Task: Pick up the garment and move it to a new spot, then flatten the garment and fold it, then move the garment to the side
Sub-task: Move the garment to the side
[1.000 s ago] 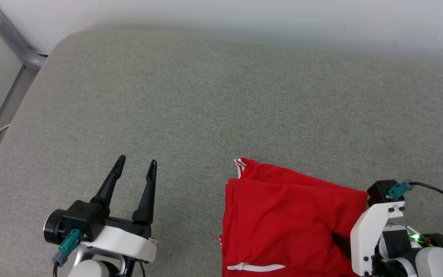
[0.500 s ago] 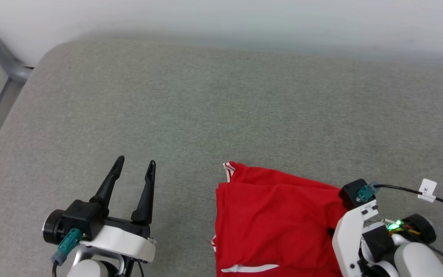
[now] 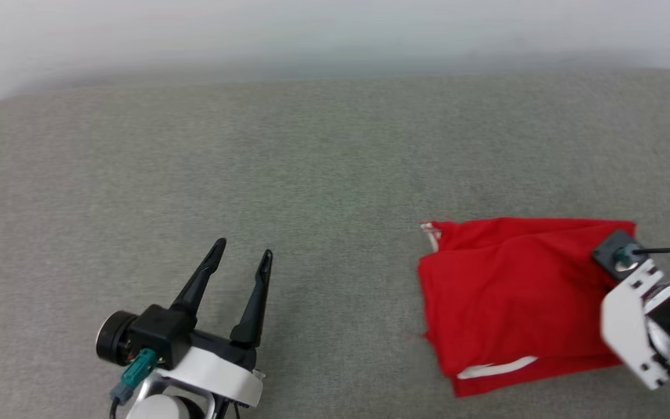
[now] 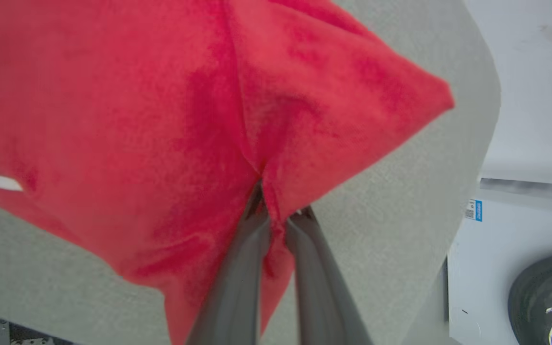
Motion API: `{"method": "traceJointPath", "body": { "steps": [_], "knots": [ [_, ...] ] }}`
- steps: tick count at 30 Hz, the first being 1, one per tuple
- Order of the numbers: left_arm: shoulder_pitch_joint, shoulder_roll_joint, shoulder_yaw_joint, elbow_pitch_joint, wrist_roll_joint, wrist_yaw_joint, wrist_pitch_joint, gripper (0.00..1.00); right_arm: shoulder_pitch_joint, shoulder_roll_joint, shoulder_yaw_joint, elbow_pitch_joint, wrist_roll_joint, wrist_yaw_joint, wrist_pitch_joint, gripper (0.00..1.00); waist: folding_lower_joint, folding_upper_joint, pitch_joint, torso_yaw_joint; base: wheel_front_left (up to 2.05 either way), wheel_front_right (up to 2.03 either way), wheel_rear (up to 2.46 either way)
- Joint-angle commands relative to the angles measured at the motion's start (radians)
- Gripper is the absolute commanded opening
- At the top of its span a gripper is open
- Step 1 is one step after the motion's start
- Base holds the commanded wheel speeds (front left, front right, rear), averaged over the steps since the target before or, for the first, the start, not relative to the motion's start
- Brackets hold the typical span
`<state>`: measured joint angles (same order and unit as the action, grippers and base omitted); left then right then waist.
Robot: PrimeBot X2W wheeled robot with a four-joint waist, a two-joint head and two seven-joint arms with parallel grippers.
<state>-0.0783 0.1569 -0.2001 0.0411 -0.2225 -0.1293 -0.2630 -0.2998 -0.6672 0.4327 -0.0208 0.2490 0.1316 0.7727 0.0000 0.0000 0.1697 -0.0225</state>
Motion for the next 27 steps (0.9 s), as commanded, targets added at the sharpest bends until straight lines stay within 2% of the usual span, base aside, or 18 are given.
{"method": "traceJointPath", "body": {
  "steps": [1,6,13,15,16,21,27],
  "knots": [
    [-0.022,0.013,-0.022,-0.01,0.01,-0.002,-0.002,1.0,-0.043,-0.066,0.018,0.007,0.007,-0.002,-0.013,0.0,0.0,0.0,0.044,-0.053,0.0,0.0,0.0],
    [-0.076,0.019,-0.087,-0.039,0.015,-0.002,-0.002,1.0,-0.09,-0.182,-0.01,0.056,0.053,-0.002,-0.04,0.0,0.0,0.0,0.125,-0.102,0.0,0.0,0.0],
    [-0.187,0.065,-0.181,-0.068,0.028,-0.002,-0.002,1.0,-0.133,-0.305,-0.072,0.166,0.036,-0.002,-0.166,0.0,0.0,0.0,0.26,-0.152,0.0,0.0,0.0],
    [-0.203,0.073,-0.193,-0.074,0.029,-0.002,-0.002,1.0,-0.141,-0.311,-0.088,0.188,0.032,-0.002,-0.188,0.0,0.0,0.0,0.28,-0.159,0.0,0.0,0.0],
    [-0.245,0.095,-0.212,-0.105,0.036,-0.002,-0.002,1.0,-0.159,-0.31,-0.143,0.263,0.013,-0.002,-0.257,0.0,0.0,0.0,0.339,-0.179,0.0,0.0,0.0],
    [-0.302,0.139,-0.227,-0.156,0.042,-0.002,-0.002,1.0,-0.21,-0.264,-0.267,0.386,-0.039,-0.002,-0.364,0.0,0.0,0.0,0.422,-0.204,0.0,0.0,0.0],
    [-0.346,0.178,-0.237,-0.207,0.045,-0.002,0.01,1.0,-0.259,-0.213,-0.374,0.506,-0.101,-0.002,-0.422,0.0,0.0,0.0,0.484,-0.206,0.0,0.0,0.0]
  ]
}}
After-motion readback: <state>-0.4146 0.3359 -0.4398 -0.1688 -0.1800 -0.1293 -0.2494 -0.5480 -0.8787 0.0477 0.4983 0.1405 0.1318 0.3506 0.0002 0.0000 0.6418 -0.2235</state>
